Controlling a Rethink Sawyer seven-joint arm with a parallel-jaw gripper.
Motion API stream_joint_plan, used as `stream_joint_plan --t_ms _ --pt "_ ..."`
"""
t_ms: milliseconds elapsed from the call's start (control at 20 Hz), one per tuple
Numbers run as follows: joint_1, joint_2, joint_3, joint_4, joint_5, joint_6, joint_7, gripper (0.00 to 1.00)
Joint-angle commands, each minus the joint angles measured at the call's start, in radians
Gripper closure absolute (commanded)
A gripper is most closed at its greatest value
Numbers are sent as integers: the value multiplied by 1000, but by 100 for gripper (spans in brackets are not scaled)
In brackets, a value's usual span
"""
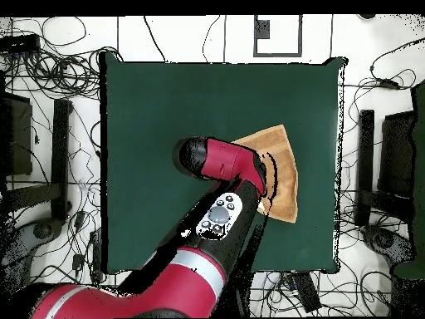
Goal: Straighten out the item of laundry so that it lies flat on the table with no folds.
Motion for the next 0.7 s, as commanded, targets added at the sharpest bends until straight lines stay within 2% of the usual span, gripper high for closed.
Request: stream_joint_plan --t_ms 50,700 --pt "38 22 30 0 6 160 240 0" --pt "66 8 -37 -28 -3 256 273 0"
